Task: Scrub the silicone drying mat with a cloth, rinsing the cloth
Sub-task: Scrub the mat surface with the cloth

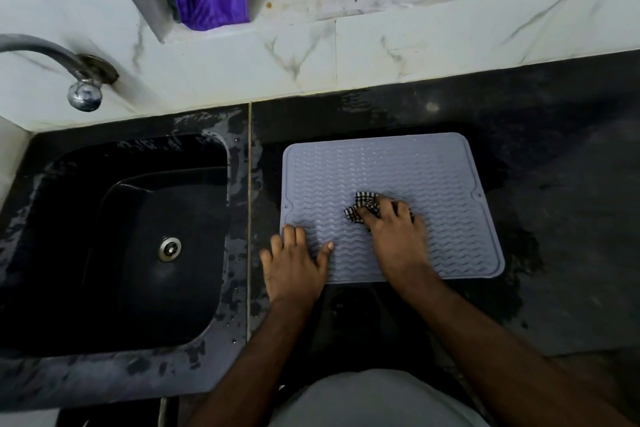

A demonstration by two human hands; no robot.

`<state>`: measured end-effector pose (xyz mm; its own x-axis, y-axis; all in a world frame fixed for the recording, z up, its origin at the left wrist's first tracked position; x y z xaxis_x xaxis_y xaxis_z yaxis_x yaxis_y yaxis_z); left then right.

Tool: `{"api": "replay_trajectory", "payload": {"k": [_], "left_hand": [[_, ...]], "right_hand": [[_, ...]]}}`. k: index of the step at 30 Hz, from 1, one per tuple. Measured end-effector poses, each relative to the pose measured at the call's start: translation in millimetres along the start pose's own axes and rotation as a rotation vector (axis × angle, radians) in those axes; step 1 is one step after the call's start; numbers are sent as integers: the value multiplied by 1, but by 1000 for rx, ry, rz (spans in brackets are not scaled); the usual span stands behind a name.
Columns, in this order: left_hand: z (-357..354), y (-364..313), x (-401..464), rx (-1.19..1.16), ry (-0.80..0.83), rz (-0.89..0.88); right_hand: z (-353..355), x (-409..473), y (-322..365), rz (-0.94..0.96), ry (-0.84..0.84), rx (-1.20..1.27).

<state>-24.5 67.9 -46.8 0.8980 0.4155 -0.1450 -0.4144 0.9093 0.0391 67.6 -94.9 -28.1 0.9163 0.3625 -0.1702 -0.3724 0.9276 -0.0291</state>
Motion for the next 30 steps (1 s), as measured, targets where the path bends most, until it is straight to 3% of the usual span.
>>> {"api": "replay_trajectory", "payload": {"k": [9,14,16,23,30], "left_hand": [[6,-22,7,47,-10,94],[-3,-92,8,-178,50,-312],[-13,-116,3,-249,109,-373],[-21,-130,1,-108,67,-302],[-16,-152,9,6,189,-238]], "right_hand": [[-5,-2,-28,16,-11,3],[-2,1,-53,52,31,42],[0,3,-52,77,65,29],[8,3,-78,36,32,-52],[13,-4,-126,-67,-30,-67]]}}
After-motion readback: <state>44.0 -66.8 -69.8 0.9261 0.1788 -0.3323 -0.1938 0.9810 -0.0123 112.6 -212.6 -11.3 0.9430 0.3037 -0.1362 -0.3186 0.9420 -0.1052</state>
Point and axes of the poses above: each hand's wrist, its own x-axis towards the middle knuckle, its own z-axis out of the back of the hand, y = z × x, the point moved 6 cm from there along x, towards the middle knuckle
